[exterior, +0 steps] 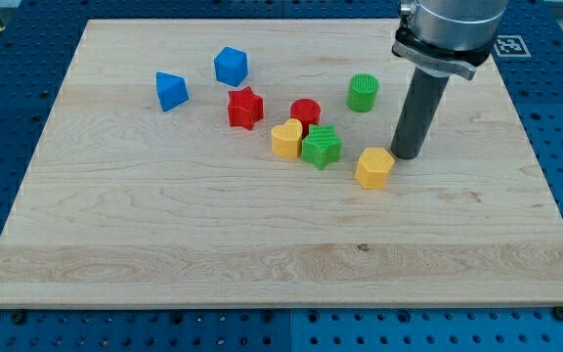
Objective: Place the yellow hexagon below the yellow heart
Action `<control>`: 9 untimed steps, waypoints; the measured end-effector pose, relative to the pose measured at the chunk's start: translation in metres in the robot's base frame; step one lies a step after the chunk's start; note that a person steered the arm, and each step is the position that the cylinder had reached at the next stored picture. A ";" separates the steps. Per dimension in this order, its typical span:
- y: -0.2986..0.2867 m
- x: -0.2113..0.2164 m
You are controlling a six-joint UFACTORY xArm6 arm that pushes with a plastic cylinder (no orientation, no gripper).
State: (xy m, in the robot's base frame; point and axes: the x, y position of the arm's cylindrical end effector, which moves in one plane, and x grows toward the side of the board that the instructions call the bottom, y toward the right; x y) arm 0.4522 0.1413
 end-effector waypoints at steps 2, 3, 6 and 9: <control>-0.014 0.013; -0.023 0.018; -0.042 0.041; -0.048 0.070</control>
State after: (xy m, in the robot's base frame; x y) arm 0.5218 0.0938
